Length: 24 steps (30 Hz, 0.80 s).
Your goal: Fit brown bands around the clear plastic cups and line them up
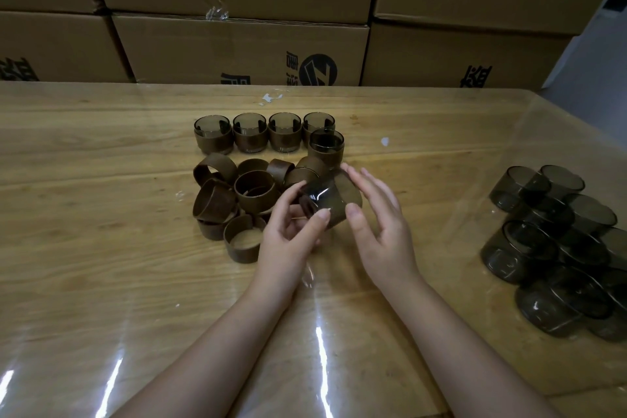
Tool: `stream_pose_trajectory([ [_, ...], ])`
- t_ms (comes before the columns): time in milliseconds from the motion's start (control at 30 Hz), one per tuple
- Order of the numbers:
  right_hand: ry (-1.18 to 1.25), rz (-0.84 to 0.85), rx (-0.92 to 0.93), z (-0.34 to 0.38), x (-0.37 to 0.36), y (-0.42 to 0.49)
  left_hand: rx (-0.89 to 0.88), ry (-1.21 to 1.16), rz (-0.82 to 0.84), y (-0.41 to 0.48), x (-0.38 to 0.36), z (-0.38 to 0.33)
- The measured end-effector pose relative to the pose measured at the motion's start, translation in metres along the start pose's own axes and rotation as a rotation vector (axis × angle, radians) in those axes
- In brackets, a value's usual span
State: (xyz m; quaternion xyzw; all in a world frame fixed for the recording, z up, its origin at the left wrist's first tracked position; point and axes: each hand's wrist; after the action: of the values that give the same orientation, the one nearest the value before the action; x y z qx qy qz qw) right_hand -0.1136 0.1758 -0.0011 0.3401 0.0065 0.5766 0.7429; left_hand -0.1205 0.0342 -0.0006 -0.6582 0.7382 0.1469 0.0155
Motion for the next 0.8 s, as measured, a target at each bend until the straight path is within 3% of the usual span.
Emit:
stream_pose_trajectory([
  [133, 0.071, 0.048, -0.086, -0.002, 0.001, 0.001, 0.032, 0.026, 0.047, 0.0, 0.0, 0.0],
  [300, 0.156, 0.072, -0.198, -0.003, -0.001, 0.001, 0.046, -0.037, -0.013, -0.001, -0.001, -0.003],
  [633, 0.149, 0.062, -0.165, 0.002, 0.002, 0.001, -0.053, -0.03, -0.058, 0.001, -0.001, -0.004],
  [800, 0.139, 0.032, -0.025, 0.008, 0.003, 0.001, -0.028, -0.014, -0.057, 0.002, 0.0, 0.0],
])
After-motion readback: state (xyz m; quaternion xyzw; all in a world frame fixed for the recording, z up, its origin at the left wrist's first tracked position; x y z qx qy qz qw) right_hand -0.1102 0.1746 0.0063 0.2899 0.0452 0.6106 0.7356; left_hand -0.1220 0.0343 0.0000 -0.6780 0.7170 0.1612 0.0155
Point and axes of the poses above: each hand's wrist, its own y-axis towards the middle knuckle, its own x-axis out of the back of the hand, z = x × y, and after that the axes turned 2 degrees about -x, right-handed
